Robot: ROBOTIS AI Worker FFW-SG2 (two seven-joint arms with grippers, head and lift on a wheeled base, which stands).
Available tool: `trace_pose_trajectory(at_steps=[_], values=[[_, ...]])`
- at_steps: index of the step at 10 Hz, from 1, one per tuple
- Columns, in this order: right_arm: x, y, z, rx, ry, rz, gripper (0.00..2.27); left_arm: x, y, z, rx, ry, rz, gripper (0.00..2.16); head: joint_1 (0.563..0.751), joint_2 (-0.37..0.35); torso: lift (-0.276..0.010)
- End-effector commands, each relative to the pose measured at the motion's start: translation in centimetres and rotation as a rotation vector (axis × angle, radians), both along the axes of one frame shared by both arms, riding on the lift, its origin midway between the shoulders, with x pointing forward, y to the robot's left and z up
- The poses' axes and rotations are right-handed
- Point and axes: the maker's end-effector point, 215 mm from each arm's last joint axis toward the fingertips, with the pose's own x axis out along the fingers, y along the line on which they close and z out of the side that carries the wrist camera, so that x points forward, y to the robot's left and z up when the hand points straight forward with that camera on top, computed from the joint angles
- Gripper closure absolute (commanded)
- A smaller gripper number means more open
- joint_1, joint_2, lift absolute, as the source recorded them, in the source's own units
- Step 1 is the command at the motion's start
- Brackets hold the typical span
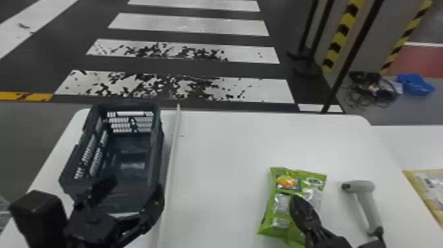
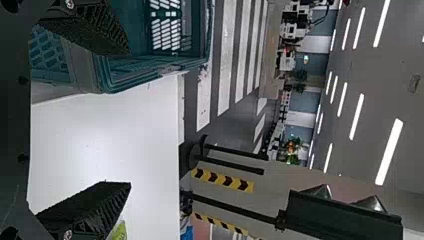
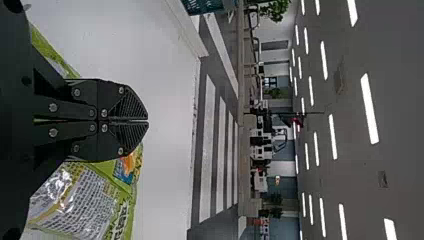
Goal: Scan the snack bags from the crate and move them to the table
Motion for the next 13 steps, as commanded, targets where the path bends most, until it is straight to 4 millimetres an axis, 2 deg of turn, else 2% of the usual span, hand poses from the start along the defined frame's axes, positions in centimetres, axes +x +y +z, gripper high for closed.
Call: trace_pose_trajectory(at_steps=[1,5,9,11,13], values=[[-0.6,0.2,-0.9,-0.006,-0.013,0.001,2.24,0.1,-0.2,0.1,-0.004,-0.002,-0.002,0.07,0.695,-0.072,-0.095],[-0.6,0.5,-3.7,-0.064,-0.023,0.039,2.24,0.2,-0.1,-0.2,-0.001,0.002,0.001,0.07,0.695,-0.068,-0.095],[-0.6,-0.8,-5.9,-0.173,-0.028,0.119,2.24,0.3,0.1,-0.5,0.0,0.006,0.001,0.07,0.695,-0.072,-0.095],[-1.2,-1.7,-5.3,-0.234,-0.064,0.185,2.24,0.3,0.1,-0.5,0.002,0.005,0.001,0.07,0.695,-0.082,-0.095],[-1.3,-4.0,-4.7,-0.292,-0.086,0.215,2.24,0.2,0.1,-0.5,0.004,0.005,-0.003,0.07,0.695,-0.101,-0.095]])
